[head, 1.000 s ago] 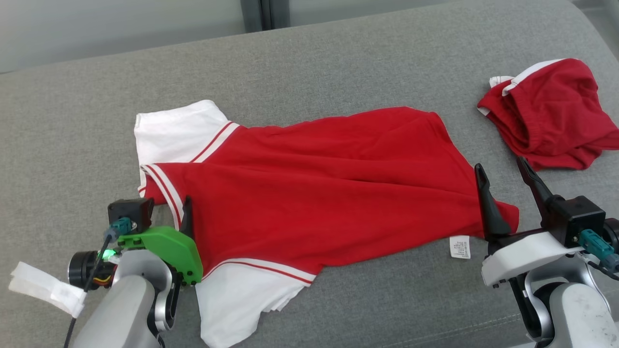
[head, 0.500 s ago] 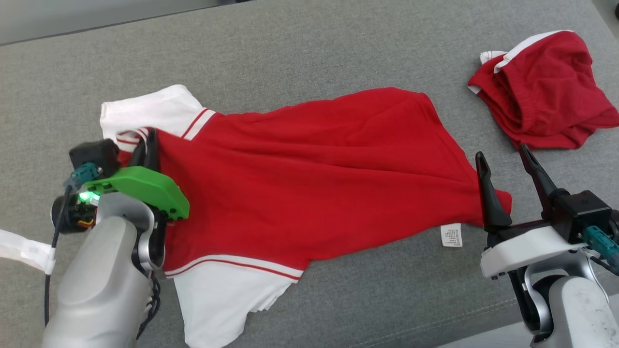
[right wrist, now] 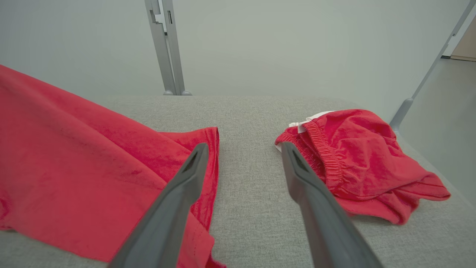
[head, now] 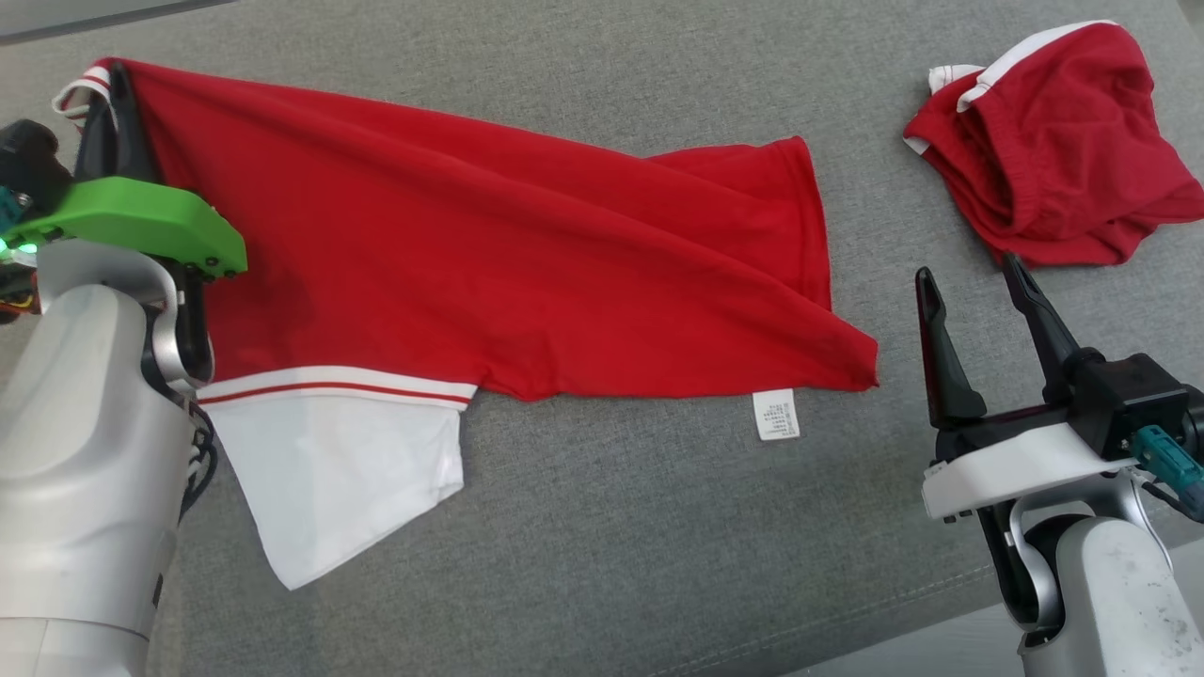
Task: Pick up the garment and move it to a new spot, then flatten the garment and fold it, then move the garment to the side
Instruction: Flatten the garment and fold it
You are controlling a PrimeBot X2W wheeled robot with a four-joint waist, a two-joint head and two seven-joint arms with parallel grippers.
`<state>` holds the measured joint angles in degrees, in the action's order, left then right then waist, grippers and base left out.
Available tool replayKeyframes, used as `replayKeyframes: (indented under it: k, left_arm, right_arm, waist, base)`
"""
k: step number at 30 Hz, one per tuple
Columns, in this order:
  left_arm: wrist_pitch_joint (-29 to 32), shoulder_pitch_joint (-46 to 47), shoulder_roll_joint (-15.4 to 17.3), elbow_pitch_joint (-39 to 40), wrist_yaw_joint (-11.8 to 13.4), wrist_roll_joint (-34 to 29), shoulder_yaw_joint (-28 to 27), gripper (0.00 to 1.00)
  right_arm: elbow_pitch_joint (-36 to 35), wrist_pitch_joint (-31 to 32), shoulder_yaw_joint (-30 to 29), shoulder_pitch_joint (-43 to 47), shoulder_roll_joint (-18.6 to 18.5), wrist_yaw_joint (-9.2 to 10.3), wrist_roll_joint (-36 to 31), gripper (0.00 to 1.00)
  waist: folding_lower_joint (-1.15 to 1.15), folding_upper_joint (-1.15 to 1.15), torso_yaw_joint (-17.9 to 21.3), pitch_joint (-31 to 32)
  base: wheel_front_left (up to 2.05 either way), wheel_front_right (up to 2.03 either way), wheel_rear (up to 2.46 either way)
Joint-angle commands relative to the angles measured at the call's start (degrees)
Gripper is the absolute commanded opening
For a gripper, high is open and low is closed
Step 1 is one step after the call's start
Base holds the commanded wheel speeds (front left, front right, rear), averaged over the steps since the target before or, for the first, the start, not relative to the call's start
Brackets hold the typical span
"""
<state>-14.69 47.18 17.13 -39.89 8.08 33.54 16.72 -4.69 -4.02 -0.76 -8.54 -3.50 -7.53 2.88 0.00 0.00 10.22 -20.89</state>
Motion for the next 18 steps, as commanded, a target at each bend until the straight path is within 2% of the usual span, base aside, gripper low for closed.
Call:
replayKeyframes:
  k: [1, 4, 5, 6, 7, 8, 13, 18]
  left_arm:
    - [-0.32, 1.48, 0.72, -0.72, -0.13, -0.49, -0.44, 0.0]
    - [0.28, 2.49, 0.93, -3.37, -1.01, -0.28, -0.2, 0.0]
    - [0.31, 2.7, 0.93, -4.07, -1.48, -0.22, 0.06, 0.33]
    - [0.26, 2.86, 0.87, -4.59, -1.94, -0.15, 0.26, 0.94]
    - [0.2, 2.81, 0.71, -5.05, -2.31, 0.15, 0.21, 1.0]
    - [-0.06, 1.56, 0.4, -5.78, -3.5, 0.65, -0.12, 1.0]
    - [-0.54, -2.16, -0.81, -2.73, -5.11, 0.16, -0.41, 1.0]
    - [-0.48, -10.71, -2.43, 6.69, -6.03, -2.02, -1.63, 1.0]
  right_arm:
    - [0.25, -0.54, -0.27, -0.48, 0.09, 0.1, -0.33, 1.0]
    - [0.84, -1.22, -0.73, -0.7, 0.23, 0.09, -0.38, 1.0]
    - [1.0, -1.37, -0.91, -0.69, 0.27, 0.09, -0.36, 1.0]
    - [1.2, -1.75, -1.14, -0.63, 0.33, 0.09, -0.32, 1.0]
    - [1.33, -1.94, -1.38, -0.57, 0.36, 0.1, -0.29, 1.0]
    - [1.48, -3.04, -2.23, -0.25, 0.46, 0.09, -0.54, 1.0]
    - [1.75, -4.9, -2.94, 0.61, 0.57, 0.09, -0.82, 1.0]
    - [3.61, -6.54, -2.61, 1.35, 0.57, 0.1, 0.16, 1.0]
  waist:
    - [0.0, 0.0, 0.23, -0.19]
    - [0.0, 0.0, 0.51, -0.22]
    - [0.0, 0.0, 0.57, -0.16]
    - [0.0, 0.0, 0.61, -0.05]
    - [0.0, 0.0, 0.61, 0.07]
    - [0.0, 0.0, 0.37, 0.84]
    - [0.0, 0.0, -1.06, 3.15]
    - [0.0, 0.0, -3.46, 6.91]
  base:
    - [0.0, 0.0, 0.0]
    - [0.0, 0.0, 0.0]
    - [0.0, 0.0, 0.0]
    - [0.0, 0.0, 0.0]
    - [0.0, 0.0, 0.0]
    - [0.0, 0.0, 0.0]
    - [0.0, 0.0, 0.0]
    - [0.0, 0.0, 0.0]
